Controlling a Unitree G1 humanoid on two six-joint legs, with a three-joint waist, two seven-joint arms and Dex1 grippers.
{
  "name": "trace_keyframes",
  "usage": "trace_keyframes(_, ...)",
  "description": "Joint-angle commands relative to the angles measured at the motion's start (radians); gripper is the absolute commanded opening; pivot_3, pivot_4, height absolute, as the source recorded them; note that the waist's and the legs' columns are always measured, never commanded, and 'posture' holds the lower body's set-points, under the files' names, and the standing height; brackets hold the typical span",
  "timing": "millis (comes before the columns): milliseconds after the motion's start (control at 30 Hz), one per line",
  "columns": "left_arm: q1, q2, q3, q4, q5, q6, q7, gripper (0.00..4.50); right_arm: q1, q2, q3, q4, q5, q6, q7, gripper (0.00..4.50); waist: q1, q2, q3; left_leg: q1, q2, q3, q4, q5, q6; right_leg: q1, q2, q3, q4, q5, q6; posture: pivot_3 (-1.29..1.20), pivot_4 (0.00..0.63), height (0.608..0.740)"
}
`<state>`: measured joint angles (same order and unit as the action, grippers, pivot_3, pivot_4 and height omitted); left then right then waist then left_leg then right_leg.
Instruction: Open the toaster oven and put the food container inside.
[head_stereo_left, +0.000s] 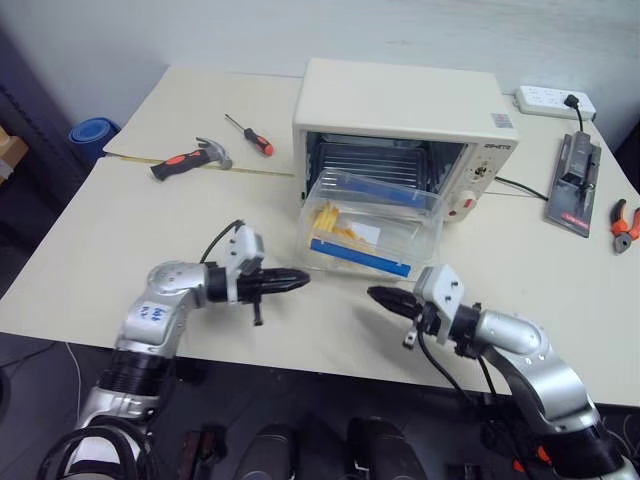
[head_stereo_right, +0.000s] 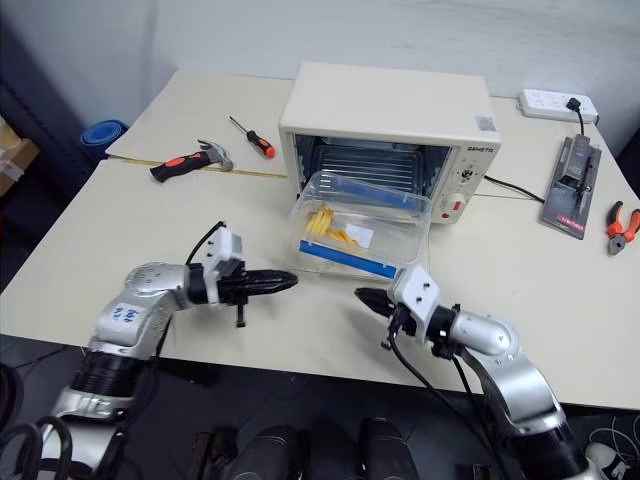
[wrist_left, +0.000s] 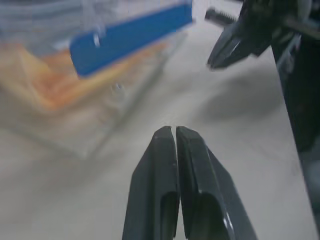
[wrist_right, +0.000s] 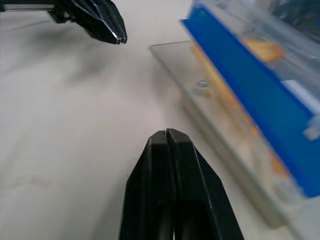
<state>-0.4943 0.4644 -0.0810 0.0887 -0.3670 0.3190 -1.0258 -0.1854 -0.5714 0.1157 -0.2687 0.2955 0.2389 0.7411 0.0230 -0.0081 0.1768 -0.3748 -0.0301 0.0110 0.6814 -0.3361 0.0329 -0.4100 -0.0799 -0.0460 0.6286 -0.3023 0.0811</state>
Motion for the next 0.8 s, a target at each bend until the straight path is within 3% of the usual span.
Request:
trace_keyframes(33, -0.058, -0.072, 0.034, 0.027, -0.002, 0.029, 0.123, 0.33, -0.085, 0.020, -0.011, 0.087, -0.034, -0.053, 0.003, 0.01, -0.003, 0.000, 0.000, 0.000, 0.000, 0.000, 0.000, 0.000, 0.000, 0.000, 0.000, 0.000, 0.000, 0.000, 0.000, 0.00, 0.150, 0.740)
trace_keyframes(233, -0.152, -0.171, 0.079, 0.177, 0.045, -0.026, 0.295, 0.33, -0.276, 0.075, -0.016, 0.328, -0.108, -0.138, -0.022, 0.01, -0.009, 0.000, 0.000, 0.000, 0.000, 0.001, 0.002, 0.002, -0.001, 0.000, 0.001, -0.001, 0.001, 0.001, 0.001, 0.00, 0.150, 0.740)
trace_keyframes(567, -0.340, -0.298, 0.141, 0.506, 0.104, -0.243, 0.459, 0.33, -0.540, 0.209, -0.061, 0.751, -0.227, -0.325, -0.234, 0.01, -0.022, 0.000, 0.000, -0.001, -0.001, 0.001, 0.001, 0.004, -0.003, -0.001, 0.000, -0.002, 0.007, 0.001, 0.001, 0.00, 0.150, 0.740)
trace_keyframes(667, -0.367, -0.286, 0.122, 0.577, 0.153, -0.331, 0.461, 0.33, -0.530, 0.221, -0.055, 0.727, -0.197, -0.315, -0.185, 0.01, -0.025, 0.000, 0.000, -0.001, -0.001, 0.001, 0.001, 0.004, -0.003, -0.001, 0.000, -0.002, 0.007, 0.001, 0.001, 0.00, 0.150, 0.740)
trace_keyframes(767, -0.337, -0.244, 0.117, 0.533, 0.146, -0.361, 0.381, 0.33, -0.459, 0.191, -0.070, 0.583, -0.137, -0.252, -0.101, 0.01, -0.028, 0.000, 0.000, -0.001, -0.001, 0.001, 0.000, 0.004, -0.003, -0.002, 0.001, -0.003, 0.007, 0.001, 0.001, 0.00, 0.150, 0.740)
trace_keyframes(800, -0.307, -0.205, 0.122, 0.487, 0.132, -0.345, 0.337, 0.51, -0.423, 0.161, -0.093, 0.512, -0.108, -0.220, -0.074, 0.00, -0.029, 0.000, 0.000, -0.001, -0.001, 0.001, 0.000, 0.004, -0.003, -0.002, 0.001, -0.003, 0.007, 0.001, 0.001, 0.00, 0.150, 0.740)
